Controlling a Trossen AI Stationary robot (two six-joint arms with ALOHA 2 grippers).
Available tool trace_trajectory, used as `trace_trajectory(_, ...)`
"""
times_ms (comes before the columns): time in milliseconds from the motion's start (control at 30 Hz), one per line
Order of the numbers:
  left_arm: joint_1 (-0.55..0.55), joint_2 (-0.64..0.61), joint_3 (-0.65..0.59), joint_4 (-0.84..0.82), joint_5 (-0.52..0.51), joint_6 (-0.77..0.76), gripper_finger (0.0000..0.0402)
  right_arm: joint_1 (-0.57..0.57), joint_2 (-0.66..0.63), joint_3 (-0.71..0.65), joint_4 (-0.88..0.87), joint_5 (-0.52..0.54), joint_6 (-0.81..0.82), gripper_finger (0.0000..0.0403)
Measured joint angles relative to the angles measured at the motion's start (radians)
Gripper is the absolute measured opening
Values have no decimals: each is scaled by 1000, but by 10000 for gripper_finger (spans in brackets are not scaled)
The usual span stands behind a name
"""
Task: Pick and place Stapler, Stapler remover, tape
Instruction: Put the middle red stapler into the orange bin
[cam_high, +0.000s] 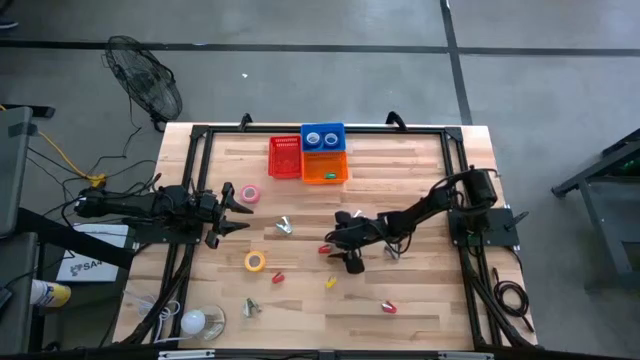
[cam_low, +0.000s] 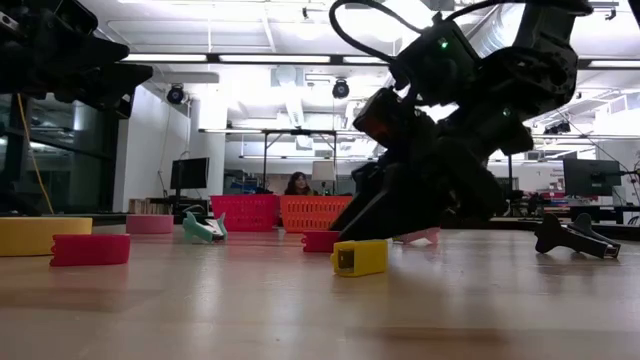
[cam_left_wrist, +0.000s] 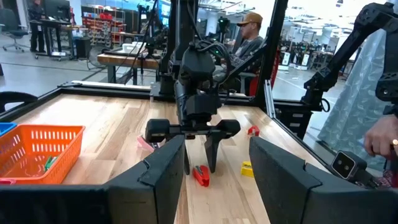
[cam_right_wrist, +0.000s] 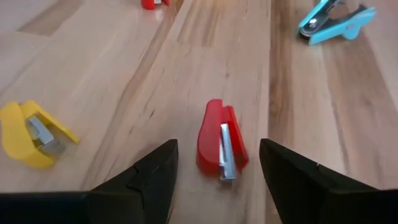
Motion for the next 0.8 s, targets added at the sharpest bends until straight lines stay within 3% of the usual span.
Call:
trace_trajectory(400, 0, 0, 0, 0, 0, 0, 179, 0, 50, 45, -9, -17, 12, 205)
trace_trajectory(800, 0, 0, 0, 0, 0, 0, 179, -1, 50, 46, -48, -3, 20, 131)
